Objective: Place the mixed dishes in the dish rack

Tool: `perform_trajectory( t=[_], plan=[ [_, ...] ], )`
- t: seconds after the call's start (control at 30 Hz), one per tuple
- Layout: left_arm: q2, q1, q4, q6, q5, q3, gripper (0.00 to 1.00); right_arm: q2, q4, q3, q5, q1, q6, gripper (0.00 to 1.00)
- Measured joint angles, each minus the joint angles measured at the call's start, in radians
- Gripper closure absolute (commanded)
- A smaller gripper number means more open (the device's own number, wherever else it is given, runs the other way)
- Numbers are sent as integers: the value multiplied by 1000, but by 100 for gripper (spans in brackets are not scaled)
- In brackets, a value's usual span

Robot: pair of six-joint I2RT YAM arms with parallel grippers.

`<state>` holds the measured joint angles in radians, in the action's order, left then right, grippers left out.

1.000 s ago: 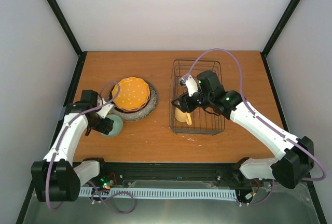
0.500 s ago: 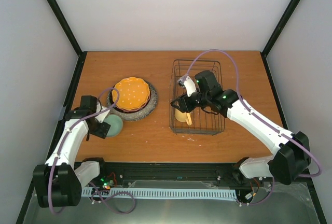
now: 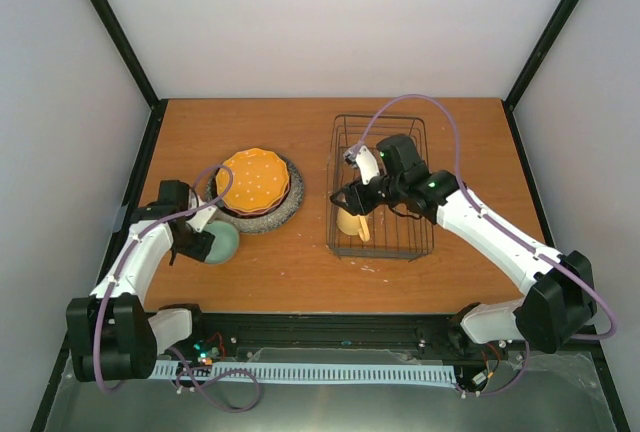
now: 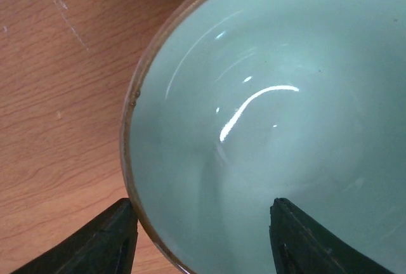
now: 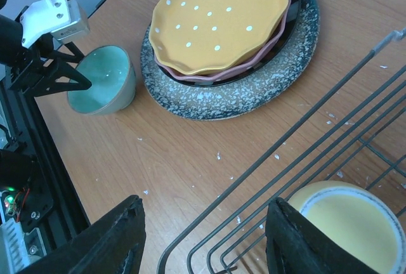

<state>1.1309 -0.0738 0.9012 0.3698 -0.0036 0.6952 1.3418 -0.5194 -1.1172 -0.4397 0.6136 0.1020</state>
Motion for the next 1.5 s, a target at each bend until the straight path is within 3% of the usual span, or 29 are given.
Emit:
perform_trajectory(
  t=[0.07,0.13,0.53,0.9,1.17,1.5],
  plan=[
    [0,0,-5,-2,5,0,69,0,0,0,-2,-6,-3,49],
    [0,0,-11,-8,11,0,76,2,0,0,-6,-12,-5,49],
    [0,0,-37,-19,36,-21,67,21,0,0,-24,-27,-9,49],
    [116,0,-82,-32,154,28,99,21,0,0,-24,-37,-10,49],
    [204,-4,-76,-38,238,81,99,21,-5,0,-22,-45,-17,49],
    [215,-3,-23,-42,240,134,99,35,-7,0,-21,-48,-17,50]
  ],
)
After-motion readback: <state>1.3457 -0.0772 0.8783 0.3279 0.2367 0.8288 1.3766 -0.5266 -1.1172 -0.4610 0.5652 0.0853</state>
